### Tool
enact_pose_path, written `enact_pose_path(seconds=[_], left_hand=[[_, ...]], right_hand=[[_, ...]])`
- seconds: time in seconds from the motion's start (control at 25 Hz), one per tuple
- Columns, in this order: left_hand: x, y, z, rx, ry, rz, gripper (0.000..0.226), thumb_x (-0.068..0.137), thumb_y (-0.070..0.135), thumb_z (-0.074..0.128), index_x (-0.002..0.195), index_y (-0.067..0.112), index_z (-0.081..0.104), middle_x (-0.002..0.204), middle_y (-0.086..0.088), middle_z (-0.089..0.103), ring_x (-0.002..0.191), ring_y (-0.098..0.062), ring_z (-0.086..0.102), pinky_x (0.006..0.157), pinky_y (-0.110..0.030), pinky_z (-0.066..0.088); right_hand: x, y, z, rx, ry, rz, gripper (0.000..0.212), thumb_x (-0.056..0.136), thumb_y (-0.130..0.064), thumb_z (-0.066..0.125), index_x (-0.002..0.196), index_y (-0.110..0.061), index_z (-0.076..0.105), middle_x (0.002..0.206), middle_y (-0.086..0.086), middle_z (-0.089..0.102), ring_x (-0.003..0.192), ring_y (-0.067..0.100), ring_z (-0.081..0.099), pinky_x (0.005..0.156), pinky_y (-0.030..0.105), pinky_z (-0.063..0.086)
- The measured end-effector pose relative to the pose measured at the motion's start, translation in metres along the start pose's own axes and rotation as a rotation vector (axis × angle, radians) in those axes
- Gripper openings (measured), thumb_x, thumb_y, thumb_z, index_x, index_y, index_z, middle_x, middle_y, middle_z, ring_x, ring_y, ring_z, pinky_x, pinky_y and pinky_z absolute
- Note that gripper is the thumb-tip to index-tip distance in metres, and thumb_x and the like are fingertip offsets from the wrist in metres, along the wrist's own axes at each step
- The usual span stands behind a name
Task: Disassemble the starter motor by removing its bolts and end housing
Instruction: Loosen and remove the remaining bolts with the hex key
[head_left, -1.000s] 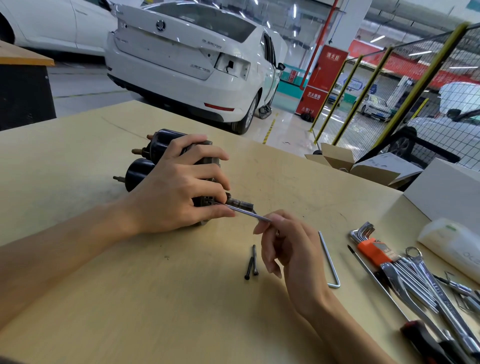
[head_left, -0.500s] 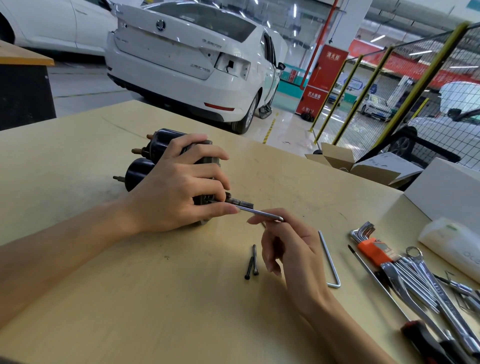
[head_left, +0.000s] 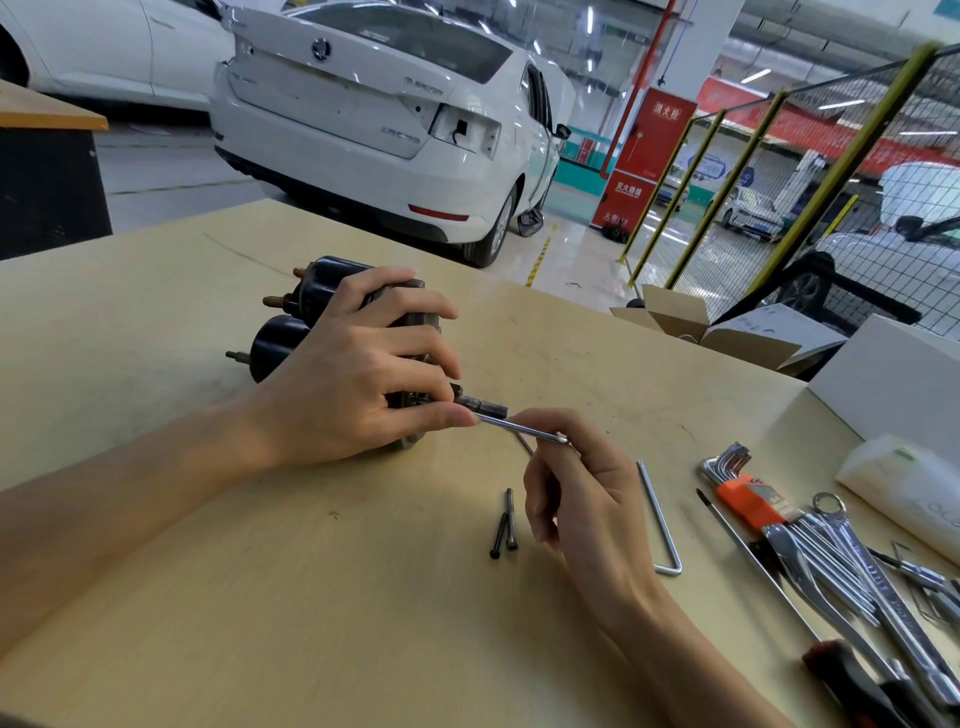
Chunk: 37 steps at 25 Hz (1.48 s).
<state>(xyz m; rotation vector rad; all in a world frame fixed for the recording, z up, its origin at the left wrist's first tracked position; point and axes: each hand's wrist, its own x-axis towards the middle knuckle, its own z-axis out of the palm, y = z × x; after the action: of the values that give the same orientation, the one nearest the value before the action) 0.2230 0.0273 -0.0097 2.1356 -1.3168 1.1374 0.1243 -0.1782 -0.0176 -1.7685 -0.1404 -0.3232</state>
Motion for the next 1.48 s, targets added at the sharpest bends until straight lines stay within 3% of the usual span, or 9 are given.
enact_pose_path(seconds=[0.2,0.44,0.8,1.16,1.32,1.48], left_hand=[[0.0003,0.0005,-0.0005,0.005,-0.001,-0.004,0.03,0.091,0.049,0.063,0.076,0.026,0.075,0.094,0.015,0.071,0.123,-0.018,0.054,0.115,-0.046,0.024],[0.0012,0.0016,-0.0011,0.007,-0.003,-0.011,0.03,0.09,0.049,0.064,0.076,0.026,0.075,0.095,0.015,0.071,0.123,-0.017,0.055,0.115,-0.046,0.024],[0.0011,0.0011,-0.0008,0.01,0.004,-0.009,0.031,0.09,0.051,0.064,0.075,0.025,0.074,0.094,0.015,0.071,0.123,-0.017,0.054,0.116,-0.043,0.022],[0.0005,0.0019,-0.0009,0.019,0.005,-0.009,0.033,0.089,0.052,0.065,0.074,0.024,0.073,0.093,0.015,0.07,0.122,-0.018,0.055,0.116,-0.043,0.022],[0.0004,0.0017,-0.0018,0.023,-0.002,-0.01,0.032,0.09,0.052,0.065,0.075,0.024,0.073,0.094,0.015,0.07,0.123,-0.018,0.055,0.116,-0.043,0.021],[-0.0001,0.0016,-0.0012,0.012,-0.007,-0.004,0.028,0.09,0.051,0.066,0.078,0.027,0.074,0.095,0.016,0.07,0.124,-0.017,0.054,0.116,-0.043,0.021]], right_hand=[[0.0018,0.0003,-0.0002,-0.02,0.051,0.05,0.019,0.102,-0.024,0.046,0.094,-0.016,0.062,0.049,0.005,0.043,0.042,0.017,0.037,0.041,0.018,0.03],[0.0018,0.0002,0.0009,0.027,0.07,0.075,0.037,0.1,-0.035,0.046,0.076,-0.009,0.059,0.046,0.005,0.041,0.04,0.016,0.035,0.041,0.018,0.029],[0.0025,-0.0032,0.0003,0.091,0.066,0.067,0.051,0.104,-0.032,0.036,0.065,-0.008,0.06,0.044,0.008,0.043,0.038,0.019,0.036,0.037,0.024,0.028],[0.0005,-0.0082,0.0005,0.126,-0.013,0.072,0.052,0.089,-0.049,0.038,0.056,-0.017,0.062,0.044,0.008,0.042,0.039,0.018,0.036,0.04,0.029,0.027],[-0.0003,-0.0069,-0.0003,0.158,-0.028,0.04,0.048,0.095,-0.042,0.05,0.058,-0.014,0.062,0.044,0.009,0.041,0.04,0.02,0.036,0.04,0.029,0.026],[-0.0007,-0.0057,-0.0012,0.161,-0.044,0.026,0.031,0.083,-0.028,0.049,0.059,-0.012,0.061,0.044,0.009,0.039,0.04,0.02,0.035,0.039,0.026,0.024]])
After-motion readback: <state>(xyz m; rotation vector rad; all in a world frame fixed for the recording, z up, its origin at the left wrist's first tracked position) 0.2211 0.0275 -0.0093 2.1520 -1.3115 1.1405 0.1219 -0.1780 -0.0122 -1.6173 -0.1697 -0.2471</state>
